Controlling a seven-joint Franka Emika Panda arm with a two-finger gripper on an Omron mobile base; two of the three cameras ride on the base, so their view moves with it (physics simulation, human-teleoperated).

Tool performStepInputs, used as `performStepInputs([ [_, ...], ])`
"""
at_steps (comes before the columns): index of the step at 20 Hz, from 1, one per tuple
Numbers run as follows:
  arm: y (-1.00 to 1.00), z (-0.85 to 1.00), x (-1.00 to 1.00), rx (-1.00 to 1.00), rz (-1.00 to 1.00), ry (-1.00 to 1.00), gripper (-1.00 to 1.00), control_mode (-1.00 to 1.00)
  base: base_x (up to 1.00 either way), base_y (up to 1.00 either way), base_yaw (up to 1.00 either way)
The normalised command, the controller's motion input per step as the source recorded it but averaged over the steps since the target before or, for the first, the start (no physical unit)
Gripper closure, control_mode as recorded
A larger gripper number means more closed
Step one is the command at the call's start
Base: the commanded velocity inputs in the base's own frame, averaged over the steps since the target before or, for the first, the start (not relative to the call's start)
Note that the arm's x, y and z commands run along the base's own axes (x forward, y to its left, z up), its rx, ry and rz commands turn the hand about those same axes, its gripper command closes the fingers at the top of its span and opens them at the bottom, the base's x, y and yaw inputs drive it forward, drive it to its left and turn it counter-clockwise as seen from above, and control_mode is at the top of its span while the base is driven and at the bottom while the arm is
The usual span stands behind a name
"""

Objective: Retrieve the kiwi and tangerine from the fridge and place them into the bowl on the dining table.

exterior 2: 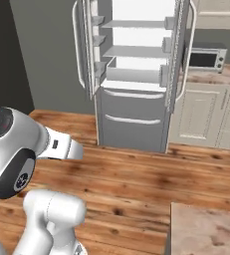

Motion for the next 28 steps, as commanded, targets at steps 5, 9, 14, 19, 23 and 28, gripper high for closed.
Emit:
performStepInputs([
  [5, 0.0, 0.0, 0.0, 0.0, 0.0, 0.0, 1.0, 1.0, -1.0, 0.04, 0.0],
  [9, 0.0, 0.0, 0.0, 0.0, 0.0, 0.0, 1.0, 1.0, -1.0, 0.01, 0.0],
  [14, 0.0, 0.0, 0.0, 0.0, 0.0, 0.0, 1.0, 1.0, -1.0, 0.0, 0.0],
  [19, 0.0, 0.0, 0.0, 0.0, 0.0, 0.0, 1.0, 1.0, -1.0, 0.0, 0.0],
  [23, 0.0, 0.0, 0.0, 0.0, 0.0, 0.0, 1.0, 1.0, -1.0, 0.0, 0.0],
  [28, 0.0, 0.0, 0.0, 0.0, 0.0, 0.0, 1.0, 1.0, -1.0, -0.05, -0.02],
])
